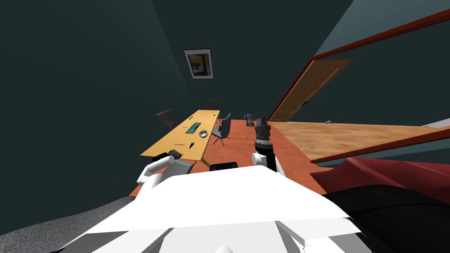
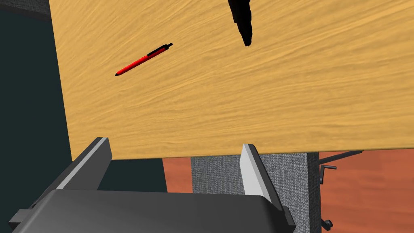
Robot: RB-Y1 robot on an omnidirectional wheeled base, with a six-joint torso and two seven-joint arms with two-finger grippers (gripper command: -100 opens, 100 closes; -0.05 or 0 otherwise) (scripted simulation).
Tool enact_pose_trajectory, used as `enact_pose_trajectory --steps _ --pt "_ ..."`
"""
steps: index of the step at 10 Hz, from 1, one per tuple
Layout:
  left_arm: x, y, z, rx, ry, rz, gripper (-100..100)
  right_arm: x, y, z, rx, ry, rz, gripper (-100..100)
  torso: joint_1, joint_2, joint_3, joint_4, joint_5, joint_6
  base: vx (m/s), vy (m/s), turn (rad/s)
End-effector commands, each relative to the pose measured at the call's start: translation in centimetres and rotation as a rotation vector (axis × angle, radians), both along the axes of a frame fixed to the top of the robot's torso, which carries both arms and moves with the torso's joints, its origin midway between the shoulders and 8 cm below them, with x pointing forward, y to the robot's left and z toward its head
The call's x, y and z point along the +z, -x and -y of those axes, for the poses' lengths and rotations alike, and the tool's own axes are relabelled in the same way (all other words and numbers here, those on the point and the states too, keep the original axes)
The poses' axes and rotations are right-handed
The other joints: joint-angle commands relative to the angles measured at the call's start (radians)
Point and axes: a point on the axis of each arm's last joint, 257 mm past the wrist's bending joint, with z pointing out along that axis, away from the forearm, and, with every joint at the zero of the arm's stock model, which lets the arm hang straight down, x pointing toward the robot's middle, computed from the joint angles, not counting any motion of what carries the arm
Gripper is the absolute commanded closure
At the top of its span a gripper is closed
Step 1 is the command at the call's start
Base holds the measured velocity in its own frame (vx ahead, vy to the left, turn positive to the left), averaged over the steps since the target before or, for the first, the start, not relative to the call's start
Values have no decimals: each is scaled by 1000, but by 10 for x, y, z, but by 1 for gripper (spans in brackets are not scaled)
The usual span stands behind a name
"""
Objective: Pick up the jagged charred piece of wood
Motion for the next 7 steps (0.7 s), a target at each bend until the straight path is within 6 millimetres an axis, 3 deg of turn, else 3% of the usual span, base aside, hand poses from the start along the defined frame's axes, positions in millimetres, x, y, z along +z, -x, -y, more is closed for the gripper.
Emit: enact_pose_trajectory --steps 1,7 --pt "-6 3 -3 10 11 -11 -100 0 0 0 0 0 0 0 0 0 0 0 0 0 22 -1 17" --pt "-45 42 -13 160 173 -121 -100 0 0 0 0 0 0 0 0 0 0 0 0 0 57 -1 -97"
